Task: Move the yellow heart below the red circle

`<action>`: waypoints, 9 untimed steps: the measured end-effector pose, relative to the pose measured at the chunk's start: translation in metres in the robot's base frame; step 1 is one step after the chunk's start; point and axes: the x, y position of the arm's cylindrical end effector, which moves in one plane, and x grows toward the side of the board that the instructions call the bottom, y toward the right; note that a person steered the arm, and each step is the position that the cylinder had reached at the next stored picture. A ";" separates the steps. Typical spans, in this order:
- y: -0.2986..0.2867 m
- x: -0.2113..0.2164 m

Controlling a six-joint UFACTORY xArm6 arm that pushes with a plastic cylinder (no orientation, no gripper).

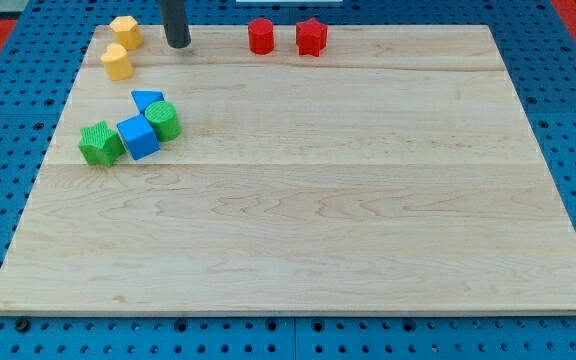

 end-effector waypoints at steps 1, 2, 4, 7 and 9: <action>-0.001 0.020; -0.001 0.052; -0.095 0.079; -0.014 0.022; -0.106 0.038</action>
